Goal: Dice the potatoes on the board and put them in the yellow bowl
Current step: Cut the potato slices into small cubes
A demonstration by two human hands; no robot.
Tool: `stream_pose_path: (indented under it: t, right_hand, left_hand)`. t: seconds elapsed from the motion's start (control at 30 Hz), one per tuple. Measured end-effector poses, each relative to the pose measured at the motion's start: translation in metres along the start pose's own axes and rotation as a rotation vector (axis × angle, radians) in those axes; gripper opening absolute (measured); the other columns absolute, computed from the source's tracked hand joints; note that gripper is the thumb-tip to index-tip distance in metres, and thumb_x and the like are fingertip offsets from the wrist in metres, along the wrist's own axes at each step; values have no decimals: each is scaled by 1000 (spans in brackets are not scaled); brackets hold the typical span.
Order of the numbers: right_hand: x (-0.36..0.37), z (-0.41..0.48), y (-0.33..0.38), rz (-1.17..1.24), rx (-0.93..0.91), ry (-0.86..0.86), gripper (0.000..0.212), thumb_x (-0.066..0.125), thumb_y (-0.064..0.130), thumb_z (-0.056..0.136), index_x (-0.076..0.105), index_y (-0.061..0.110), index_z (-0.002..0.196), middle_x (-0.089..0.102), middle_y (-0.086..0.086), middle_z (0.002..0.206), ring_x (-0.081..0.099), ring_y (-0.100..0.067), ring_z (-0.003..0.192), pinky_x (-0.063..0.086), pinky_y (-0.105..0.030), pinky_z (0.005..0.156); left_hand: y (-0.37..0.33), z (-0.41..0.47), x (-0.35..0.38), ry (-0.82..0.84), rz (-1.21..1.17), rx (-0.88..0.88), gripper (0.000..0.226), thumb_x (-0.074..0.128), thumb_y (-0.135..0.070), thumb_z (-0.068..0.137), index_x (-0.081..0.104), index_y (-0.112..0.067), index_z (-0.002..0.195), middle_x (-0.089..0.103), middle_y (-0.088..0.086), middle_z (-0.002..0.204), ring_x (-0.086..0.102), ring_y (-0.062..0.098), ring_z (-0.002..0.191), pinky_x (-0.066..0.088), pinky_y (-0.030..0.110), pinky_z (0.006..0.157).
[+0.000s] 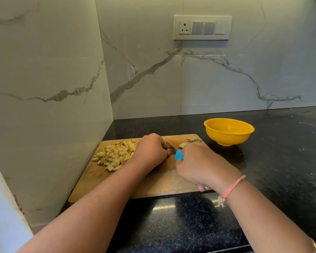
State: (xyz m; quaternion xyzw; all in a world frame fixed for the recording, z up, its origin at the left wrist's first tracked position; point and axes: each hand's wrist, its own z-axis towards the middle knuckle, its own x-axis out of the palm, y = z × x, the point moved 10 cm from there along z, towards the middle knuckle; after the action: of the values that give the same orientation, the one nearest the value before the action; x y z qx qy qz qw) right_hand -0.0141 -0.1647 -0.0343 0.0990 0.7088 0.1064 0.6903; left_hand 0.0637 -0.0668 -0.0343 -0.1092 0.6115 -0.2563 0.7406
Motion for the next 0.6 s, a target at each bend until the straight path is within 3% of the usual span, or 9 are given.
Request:
stream_pose_path:
  t: [0.07,0.2,0.33,0.47,0.53,0.6]
  right_hand:
    - [1,-5,-2,-22,-3,12,24,41,26,95,45,17,118,57,-3,82,56,-12,46,49,-24,51]
    - [0,-26,-8,-21,-11,34,34,42,28,96,42,21,128,53,0,81,54,-10,42,39,-17,39]
    - [-6,-48,-16,-56,-21,19,38,41,34,95,41,25,132,51,3,77,49,-7,35,36,-16,35]
    - [-10,-54,-18,-68,-44,-22,40,38,36,96,43,25,134,54,4,76,51,-7,45,48,-23,49]
    - [-12,-53,-16,-40,-51,-69,39,36,38,98,44,24,134,51,4,82,47,-7,54,47,-26,57]
    - [-13,-49,-12,-8,-55,-107,37,36,38,98,46,24,132,50,4,84,45,-8,56,42,-23,54]
  left_hand:
    - [0,0,0,-17,11,-6,23,64,-22,90,71,-16,111,71,1,100,62,11,84,48,20,73]
    - [1,-1,-2,-34,29,-10,22,64,-22,90,71,-16,110,71,1,100,61,11,81,48,20,72]
    - [1,-2,-4,-30,38,0,22,66,-23,89,72,-15,108,71,2,100,63,15,87,54,29,83]
    - [3,-3,-2,25,44,-21,25,64,-22,91,70,-16,114,69,3,109,62,18,95,52,29,86]
    - [3,-3,-2,43,42,-33,26,62,-19,92,68,-16,118,67,3,114,62,19,99,52,29,89]
    - [2,-3,-2,44,44,-23,27,61,-17,93,67,-16,120,67,3,115,62,19,99,51,28,90]
